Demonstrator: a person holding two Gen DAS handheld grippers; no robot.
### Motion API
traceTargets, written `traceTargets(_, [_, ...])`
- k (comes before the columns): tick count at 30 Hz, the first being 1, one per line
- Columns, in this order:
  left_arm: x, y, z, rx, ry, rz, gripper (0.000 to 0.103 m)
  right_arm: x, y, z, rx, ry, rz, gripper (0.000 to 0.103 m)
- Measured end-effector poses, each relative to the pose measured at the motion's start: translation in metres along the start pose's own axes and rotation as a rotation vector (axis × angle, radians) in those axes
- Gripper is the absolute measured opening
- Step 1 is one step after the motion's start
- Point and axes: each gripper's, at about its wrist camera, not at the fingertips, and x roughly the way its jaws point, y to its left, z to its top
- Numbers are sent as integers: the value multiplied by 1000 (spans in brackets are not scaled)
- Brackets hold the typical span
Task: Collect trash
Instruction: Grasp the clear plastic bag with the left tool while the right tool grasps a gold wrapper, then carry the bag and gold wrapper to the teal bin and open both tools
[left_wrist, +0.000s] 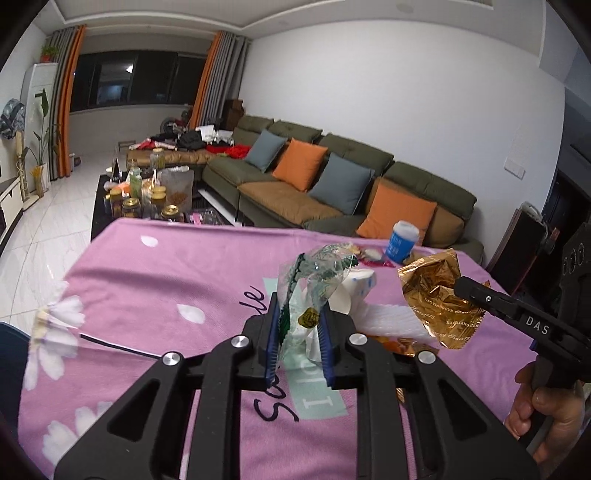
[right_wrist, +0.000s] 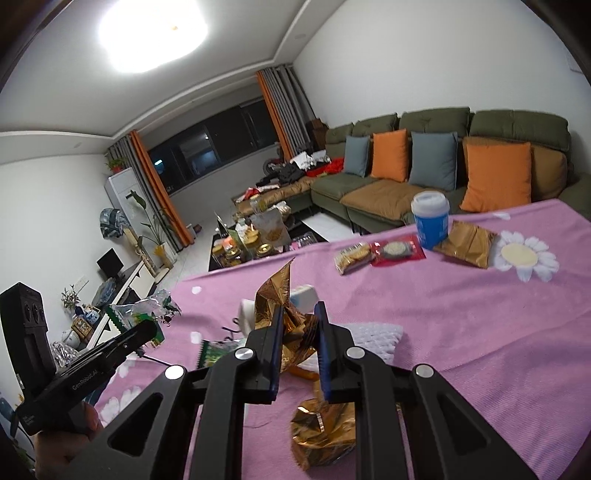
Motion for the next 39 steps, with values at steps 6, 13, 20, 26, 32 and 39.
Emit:
traceTargets(6, [-42, -5, 3, 6, -62, 10, 19, -25, 26, 1, -54, -45, 25, 15])
traceTargets(13, [-93, 0, -3, -1, -124, 44, 19, -47, 60, -5, -122, -76, 60, 15])
traceTargets(20, [-145, 17, -12, -19, -183, 110, 19, -53, 101, -11, -190, -81, 128, 15])
traceTargets(26, [-187, 36, -19, -40, -229, 177, 19, -52, 142, -16, -250, -80, 199, 15])
traceTargets(32, [-226, 58, -29, -65, -259, 253, 19, -47, 184, -21, -301, -66, 273, 15])
traceTargets(39, [-269, 87, -44, -98, -279, 358, 19, -35, 229, -32, -359, -31, 354, 15])
